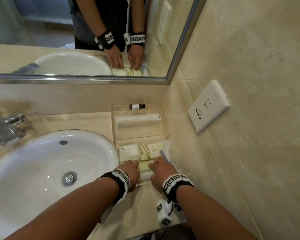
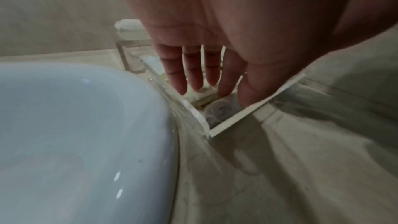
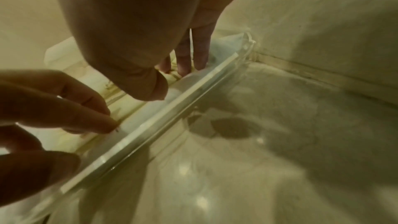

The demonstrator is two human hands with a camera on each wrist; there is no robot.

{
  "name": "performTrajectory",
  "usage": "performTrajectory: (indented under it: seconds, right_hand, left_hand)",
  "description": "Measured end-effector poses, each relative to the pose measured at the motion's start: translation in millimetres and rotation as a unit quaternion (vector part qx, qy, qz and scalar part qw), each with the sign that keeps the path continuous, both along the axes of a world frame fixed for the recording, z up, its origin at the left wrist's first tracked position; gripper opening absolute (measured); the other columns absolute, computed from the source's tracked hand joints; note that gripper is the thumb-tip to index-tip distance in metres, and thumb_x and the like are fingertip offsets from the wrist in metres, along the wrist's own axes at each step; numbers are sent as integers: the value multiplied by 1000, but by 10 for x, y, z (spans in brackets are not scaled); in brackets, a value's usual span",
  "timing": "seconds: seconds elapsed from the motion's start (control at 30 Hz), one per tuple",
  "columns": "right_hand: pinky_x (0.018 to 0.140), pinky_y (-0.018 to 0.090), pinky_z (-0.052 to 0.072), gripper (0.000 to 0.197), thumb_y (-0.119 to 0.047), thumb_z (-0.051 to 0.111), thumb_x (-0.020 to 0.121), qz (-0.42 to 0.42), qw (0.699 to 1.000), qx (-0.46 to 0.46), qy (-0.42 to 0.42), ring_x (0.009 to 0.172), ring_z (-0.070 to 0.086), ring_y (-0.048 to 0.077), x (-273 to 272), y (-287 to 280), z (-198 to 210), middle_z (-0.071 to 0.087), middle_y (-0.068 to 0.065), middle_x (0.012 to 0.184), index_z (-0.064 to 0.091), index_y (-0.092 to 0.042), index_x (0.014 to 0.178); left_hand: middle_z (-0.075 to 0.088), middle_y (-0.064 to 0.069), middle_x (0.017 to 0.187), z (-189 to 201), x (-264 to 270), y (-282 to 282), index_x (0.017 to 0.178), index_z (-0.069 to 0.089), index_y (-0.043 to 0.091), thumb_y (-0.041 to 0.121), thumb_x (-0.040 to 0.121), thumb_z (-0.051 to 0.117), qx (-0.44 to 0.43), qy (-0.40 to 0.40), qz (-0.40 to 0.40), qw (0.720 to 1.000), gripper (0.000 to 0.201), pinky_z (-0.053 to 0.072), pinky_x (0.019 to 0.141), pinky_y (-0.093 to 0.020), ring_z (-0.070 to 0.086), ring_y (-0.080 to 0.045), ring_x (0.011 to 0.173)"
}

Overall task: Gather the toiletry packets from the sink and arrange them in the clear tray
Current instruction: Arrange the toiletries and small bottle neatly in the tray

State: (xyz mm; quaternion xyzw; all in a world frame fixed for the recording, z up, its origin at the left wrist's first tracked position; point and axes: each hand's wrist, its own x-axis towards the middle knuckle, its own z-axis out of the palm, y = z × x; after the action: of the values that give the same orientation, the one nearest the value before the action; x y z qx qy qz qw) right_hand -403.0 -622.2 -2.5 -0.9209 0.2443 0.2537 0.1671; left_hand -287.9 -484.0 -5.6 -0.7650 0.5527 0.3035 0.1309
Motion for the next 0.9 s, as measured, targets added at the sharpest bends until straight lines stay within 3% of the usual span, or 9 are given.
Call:
performTrajectory:
  seconds: [0.23, 0.37, 0.5, 0.7, 0.9]
  right_hand:
    - [97, 36, 49, 48, -30, 49, 87, -12, 999, -27, -38, 123, 53, 19, 153, -147, 102, 51, -1, 137, 56, -32, 135]
    - [92, 36, 51, 44, -27, 49, 87, -9, 998, -25, -64, 115, 56, 20, 432, -192, 223, 53, -3, 131, 60, -31, 129]
    - [95, 36, 49, 46, -29, 51, 88, 7, 994, -29, -103, 120, 54, 17, 793, -281, 324, 49, -5, 137, 57, -31, 134]
    - [98, 37, 49, 46, -27, 54, 91, -23, 987, -67, -146, 120, 52, 19, 1518, -584, 477, 41, -4, 140, 54, -30, 137]
    - [95, 39, 49, 48, -21, 54, 86, -4, 985, -99, -140, 119, 47, 25, 2025, -828, 408, 44, 0, 135, 55, -27, 134]
  left_hand:
    - [49, -9, 126, 159, 291, -4, 119, 63, 15, 25, 89, 52, -61, 28, 87, 994, 33, 48, 94, -42, 51, -31, 112]
    - [46, -6, 135, 294, 610, 5, 136, 52, 22, 30, 91, 52, -116, 41, 170, 978, 46, 45, 101, -38, 50, -28, 121]
    - [39, -6, 145, 401, 1012, -50, 145, 42, 28, 36, 91, 55, -171, 41, 295, 939, 56, 43, 105, -38, 48, -27, 128]
    - [51, -9, 138, 434, 1530, -176, 139, 49, 26, 36, 89, 59, -224, 71, 474, 848, 52, 45, 97, -33, 57, -27, 119]
    - [56, -8, 134, 373, 1538, -226, 139, 50, 22, 33, 91, 59, -220, 95, 531, 813, 50, 43, 98, -30, 57, -25, 119]
